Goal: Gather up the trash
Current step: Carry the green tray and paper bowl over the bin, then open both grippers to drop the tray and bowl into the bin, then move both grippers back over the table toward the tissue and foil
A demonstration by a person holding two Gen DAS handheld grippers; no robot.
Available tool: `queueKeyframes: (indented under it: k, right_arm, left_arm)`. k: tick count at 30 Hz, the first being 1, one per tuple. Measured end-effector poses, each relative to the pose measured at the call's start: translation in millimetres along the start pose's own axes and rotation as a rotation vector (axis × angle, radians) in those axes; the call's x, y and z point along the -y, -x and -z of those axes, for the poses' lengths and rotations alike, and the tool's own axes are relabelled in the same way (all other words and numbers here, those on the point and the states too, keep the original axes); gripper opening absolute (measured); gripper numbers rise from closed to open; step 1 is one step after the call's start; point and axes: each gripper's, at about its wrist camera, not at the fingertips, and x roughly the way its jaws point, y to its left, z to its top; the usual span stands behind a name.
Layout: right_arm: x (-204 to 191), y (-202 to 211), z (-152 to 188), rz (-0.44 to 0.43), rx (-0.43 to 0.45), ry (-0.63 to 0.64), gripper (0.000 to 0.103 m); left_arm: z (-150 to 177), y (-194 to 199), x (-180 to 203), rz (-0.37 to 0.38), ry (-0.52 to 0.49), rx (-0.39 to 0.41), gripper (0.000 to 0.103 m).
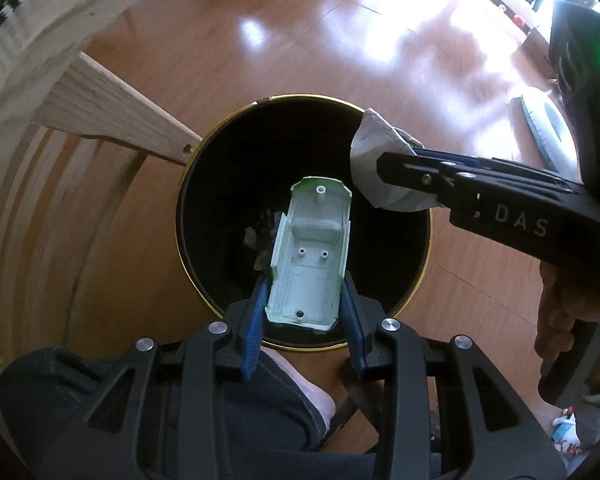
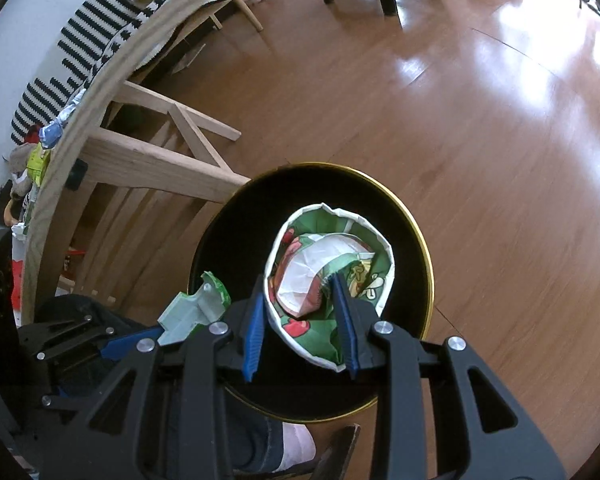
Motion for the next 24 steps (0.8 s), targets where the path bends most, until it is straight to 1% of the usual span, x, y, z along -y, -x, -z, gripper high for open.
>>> queueKeyframes:
  k: [4, 6, 7, 8, 9, 10, 11, 12, 13, 14, 15, 17, 19, 21, 22, 24]
  right_arm:
    - [-0.2, 0.6, -5.8, -0.007, 0.001, -0.015, 0.033]
    - [1.8, 2.4, -5.0, -0.024, 0.007, -0.039, 0.033]
    - [4.0, 4.0, -4.6, -0.042, 0.015, -0.059, 0.035]
    - [6.8, 6.3, -4.1, -0.056, 0.021, -0.084, 0.038]
    - [8.5, 7.6, -4.9, -0.062, 0.021, -0.104, 0.043]
    - [11.0, 9.4, -6.1, -0.058, 0.014, -0.133, 0.065]
    - [15.3, 13.3, -7.0, -0.070, 0.010, -0.179, 0.087]
    - [15.3, 16.5, -8.1, -0.088, 0.021, -0.190, 0.091]
    - [15.6, 23.4, -9.2, -0.089, 0.039, -0.191, 0.091]
    - [14.7, 31.6, -10.6, -0.076, 0.062, -0.178, 0.092]
    - [14.0, 38.6, -11.7, -0.063, 0.086, -0.169, 0.097]
    - [11.8, 55.9, -13.0, -0.013, 0.155, -0.147, 0.097]
    - [4.1, 78.2, -16.7, 0.054, 0.246, -0.093, 0.097]
    - [-6.5, 91.8, -22.9, 0.097, 0.294, -0.034, 0.097]
    - [-14.2, 97.3, -25.9, 0.105, 0.314, -0.006, 0.097]
    - [-37.9, 104.2, -36.0, 0.097, 0.337, 0.063, 0.097]
  left_arm:
    - [-4.2, -1.5, -2.6, -0.002, 0.009, -0.007, 0.034]
    - [-5.3, -3.1, -3.0, -0.002, 0.013, -0.008, 0.035]
    - [-5.5, -3.0, -3.2, 0.003, 0.017, -0.005, 0.035]
    - [-5.8, -2.4, -3.8, 0.005, 0.024, 0.000, 0.037]
    - [-5.3, -1.4, -4.3, 0.008, 0.029, 0.004, 0.044]
    - [-4.9, -0.3, -4.2, 0.005, 0.036, 0.008, 0.072]
    - [-3.7, 2.1, -3.3, -0.005, 0.039, 0.020, 0.093]
    - [-1.8, 6.0, -1.7, -0.016, 0.036, 0.044, 0.094]
    - [0.0, 10.9, 1.8, -0.019, 0.020, 0.066, 0.094]
    - [1.4, 14.2, 5.2, -0.012, 0.003, 0.071, 0.095]
    - [3.0, 17.8, 8.4, -0.005, -0.013, 0.076, 0.096]
    - [6.6, 26.0, 11.7, 0.000, -0.025, 0.094, 0.097]
    - [11.3, 42.4, 11.5, -0.002, -0.014, 0.132, 0.097]
    - [15.7, 64.6, 7.9, -0.003, 0.007, 0.201, 0.097]
    - [19.9, 83.2, 1.8, -0.002, 0.028, 0.259, 0.097]
    - [24.8, 109.1, -11.8, 0.005, 0.065, 0.333, 0.097]
